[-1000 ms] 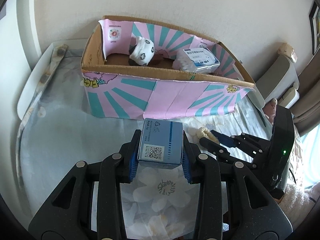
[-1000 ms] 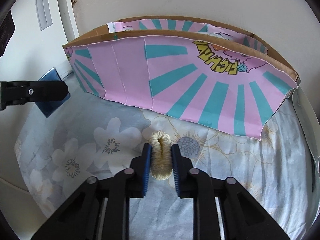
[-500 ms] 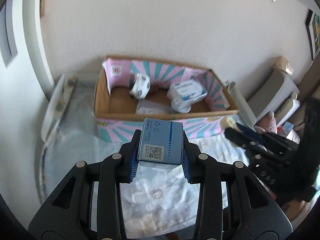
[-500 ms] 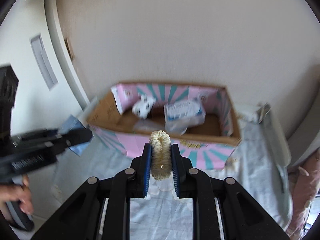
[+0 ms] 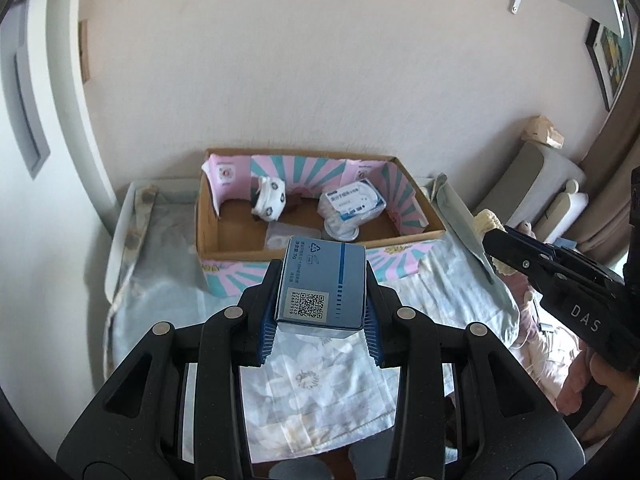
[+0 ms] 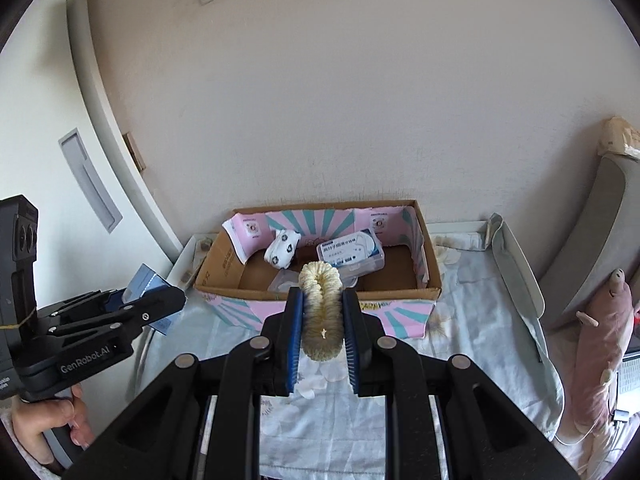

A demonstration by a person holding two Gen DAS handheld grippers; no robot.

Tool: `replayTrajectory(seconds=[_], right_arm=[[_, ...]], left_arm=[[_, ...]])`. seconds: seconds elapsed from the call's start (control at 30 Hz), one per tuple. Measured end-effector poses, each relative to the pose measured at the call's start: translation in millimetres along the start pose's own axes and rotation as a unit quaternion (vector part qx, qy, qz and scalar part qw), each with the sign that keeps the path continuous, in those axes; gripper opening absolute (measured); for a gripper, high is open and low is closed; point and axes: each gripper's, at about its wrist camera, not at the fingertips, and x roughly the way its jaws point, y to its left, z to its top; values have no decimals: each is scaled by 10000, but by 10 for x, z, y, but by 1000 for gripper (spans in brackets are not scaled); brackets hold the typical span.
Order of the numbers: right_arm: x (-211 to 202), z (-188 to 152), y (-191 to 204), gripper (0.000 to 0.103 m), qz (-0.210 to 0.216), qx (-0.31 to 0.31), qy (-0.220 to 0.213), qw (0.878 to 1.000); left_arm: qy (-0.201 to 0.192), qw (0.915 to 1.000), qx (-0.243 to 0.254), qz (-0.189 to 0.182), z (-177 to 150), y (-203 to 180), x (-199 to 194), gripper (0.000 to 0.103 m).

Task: Organize objects
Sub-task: 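Carry the blue box and hair tie over the box with both tools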

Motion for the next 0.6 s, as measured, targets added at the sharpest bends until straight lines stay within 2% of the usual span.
replayTrajectory(seconds=[0.13,0.3,0.47,0.6], right_arm=[[117,274,63,18,100,-214,27,9997],[497,753,120,18,451,-448,194,9978],[1141,1069,179,18,842,-686,764,9912],[1723,1123,211,18,1007,-784,1312,9831]], left_arm=[[-36,9999,111,-15,201,62,2,33],[-7,9999,108,-63,552,178,192,33],[218,9997,64,20,811,309,556,33],[544,9984,115,133,857,385,928,33]])
